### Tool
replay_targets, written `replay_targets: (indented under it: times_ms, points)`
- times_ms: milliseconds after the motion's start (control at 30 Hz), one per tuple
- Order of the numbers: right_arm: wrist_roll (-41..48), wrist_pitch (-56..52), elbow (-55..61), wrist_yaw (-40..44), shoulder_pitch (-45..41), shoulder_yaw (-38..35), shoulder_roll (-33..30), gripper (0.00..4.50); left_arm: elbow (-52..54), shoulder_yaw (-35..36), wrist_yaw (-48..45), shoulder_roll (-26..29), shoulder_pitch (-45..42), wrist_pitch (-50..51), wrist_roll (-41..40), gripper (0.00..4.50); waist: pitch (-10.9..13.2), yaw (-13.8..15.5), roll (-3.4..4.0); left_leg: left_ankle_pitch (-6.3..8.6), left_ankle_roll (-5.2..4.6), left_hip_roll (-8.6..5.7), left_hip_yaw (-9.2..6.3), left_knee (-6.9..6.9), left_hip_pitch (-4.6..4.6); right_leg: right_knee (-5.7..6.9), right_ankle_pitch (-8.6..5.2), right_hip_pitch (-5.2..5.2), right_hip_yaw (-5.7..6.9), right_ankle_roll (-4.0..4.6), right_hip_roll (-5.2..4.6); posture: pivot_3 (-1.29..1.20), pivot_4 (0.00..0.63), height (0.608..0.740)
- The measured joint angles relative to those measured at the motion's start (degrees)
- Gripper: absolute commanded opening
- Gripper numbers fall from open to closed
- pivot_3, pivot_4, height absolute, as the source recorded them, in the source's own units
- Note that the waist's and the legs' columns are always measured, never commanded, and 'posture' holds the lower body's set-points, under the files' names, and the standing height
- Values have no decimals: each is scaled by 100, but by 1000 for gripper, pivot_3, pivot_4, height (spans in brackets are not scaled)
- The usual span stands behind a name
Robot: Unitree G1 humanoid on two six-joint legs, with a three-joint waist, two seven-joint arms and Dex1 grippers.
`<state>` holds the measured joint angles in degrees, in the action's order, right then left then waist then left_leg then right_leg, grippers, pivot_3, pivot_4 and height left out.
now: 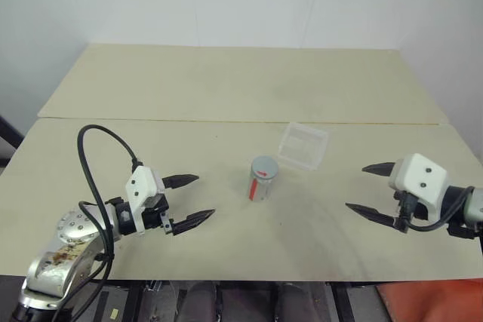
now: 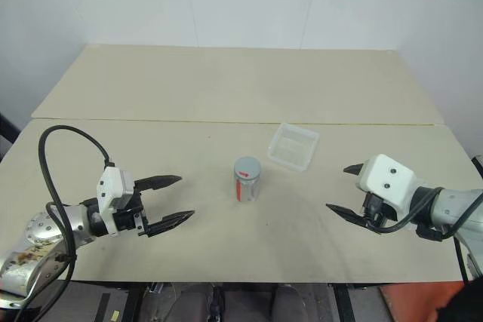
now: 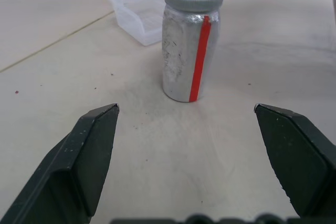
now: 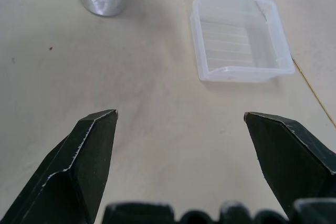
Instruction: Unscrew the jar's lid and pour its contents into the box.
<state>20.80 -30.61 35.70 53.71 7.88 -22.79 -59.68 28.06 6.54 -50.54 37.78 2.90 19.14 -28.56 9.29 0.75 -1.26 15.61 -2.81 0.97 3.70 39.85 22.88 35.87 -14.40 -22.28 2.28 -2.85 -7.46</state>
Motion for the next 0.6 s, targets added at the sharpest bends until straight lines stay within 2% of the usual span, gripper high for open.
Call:
replay_targets:
  times_ms: [367,600]
  points:
    - [-96,-4,27,-256,-82,213,171,4466,-235,-611,604,-1328,393,-1522,848,4500,-1,3,1,0,-1,-1,-1,2,-1,4,0,1,0,1,0,0,150,740]
    - [-150,-103,41,-428,-229,224,178,4466,-567,-1163,1185,-2055,269,-1886,1328,4500,-1,13,1,2,-4,-3,-2,3,2,0,1,1,1,-1,0,0,150,740]
